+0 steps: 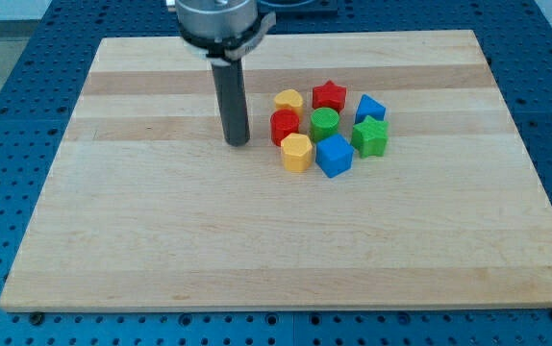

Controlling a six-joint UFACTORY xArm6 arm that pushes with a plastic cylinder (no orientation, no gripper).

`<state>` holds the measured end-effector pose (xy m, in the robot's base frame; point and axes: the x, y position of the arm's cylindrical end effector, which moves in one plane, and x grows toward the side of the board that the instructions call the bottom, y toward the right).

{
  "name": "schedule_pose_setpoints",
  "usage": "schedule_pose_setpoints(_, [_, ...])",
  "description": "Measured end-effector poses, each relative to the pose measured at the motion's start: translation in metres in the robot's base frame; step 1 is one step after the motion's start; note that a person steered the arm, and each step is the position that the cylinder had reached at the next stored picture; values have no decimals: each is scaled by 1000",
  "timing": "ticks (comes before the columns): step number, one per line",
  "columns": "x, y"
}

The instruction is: Slide the yellow hexagon left to the red circle

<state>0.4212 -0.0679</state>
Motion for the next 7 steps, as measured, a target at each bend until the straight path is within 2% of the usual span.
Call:
schedule_pose_setpoints(2, [61,15])
schedule_pose_setpoints(5, [60,100])
schedule_pose_setpoints(7, [35,106])
